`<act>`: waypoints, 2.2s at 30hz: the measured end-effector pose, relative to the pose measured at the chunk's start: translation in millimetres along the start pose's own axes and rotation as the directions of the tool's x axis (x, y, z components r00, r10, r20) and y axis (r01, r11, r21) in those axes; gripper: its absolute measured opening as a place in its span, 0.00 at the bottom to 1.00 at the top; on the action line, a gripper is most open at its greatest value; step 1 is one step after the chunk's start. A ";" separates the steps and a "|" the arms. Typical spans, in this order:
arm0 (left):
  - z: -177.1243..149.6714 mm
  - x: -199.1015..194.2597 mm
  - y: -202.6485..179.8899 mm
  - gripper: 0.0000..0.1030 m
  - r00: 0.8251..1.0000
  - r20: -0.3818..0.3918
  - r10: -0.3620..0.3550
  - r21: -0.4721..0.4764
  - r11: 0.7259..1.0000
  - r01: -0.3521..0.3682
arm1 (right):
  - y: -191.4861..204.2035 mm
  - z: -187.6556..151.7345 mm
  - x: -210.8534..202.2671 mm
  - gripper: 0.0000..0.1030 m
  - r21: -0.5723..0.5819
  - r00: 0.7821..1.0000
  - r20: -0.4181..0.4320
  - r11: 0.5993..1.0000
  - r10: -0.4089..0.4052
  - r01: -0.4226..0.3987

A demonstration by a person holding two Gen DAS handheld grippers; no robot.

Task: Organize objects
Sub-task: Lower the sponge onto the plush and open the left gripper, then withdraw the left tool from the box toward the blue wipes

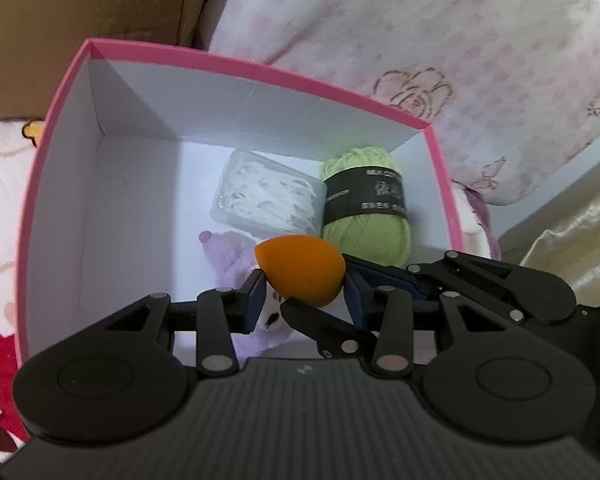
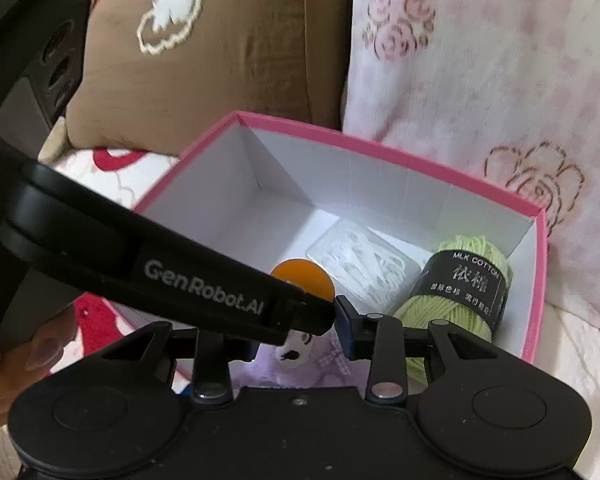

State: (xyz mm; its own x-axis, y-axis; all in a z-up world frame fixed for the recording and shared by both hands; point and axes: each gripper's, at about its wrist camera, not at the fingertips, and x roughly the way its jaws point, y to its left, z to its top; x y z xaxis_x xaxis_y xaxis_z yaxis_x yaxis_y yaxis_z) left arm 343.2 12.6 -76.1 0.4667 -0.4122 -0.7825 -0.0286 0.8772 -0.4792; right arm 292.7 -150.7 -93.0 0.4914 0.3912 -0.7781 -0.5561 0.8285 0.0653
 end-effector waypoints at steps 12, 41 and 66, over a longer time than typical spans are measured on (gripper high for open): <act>5.7 27.2 14.7 0.39 0.999 -0.026 -0.035 -0.086 0.996 0.032 | -13.3 3.7 28.6 0.41 0.002 0.998 -0.056 1.000 -0.009 0.009; -64.0 -105.8 5.8 0.54 0.996 0.083 0.026 0.071 0.997 -0.032 | 13.6 -47.9 -123.5 0.52 0.098 0.986 0.152 0.994 -0.069 0.055; -158.0 -203.2 -22.1 0.66 0.992 0.090 0.091 0.218 0.970 -0.109 | 81.1 -93.2 -202.7 0.90 0.092 0.987 0.112 0.990 -0.115 0.105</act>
State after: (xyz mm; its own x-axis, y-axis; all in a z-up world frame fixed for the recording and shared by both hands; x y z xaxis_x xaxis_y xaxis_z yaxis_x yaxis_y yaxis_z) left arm 109.3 38.1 30.7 0.5402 -0.3064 -0.7838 0.1142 0.9494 -0.2924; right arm 85.5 -200.1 11.8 0.6241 0.3358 -0.7055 -0.4373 0.8984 0.0408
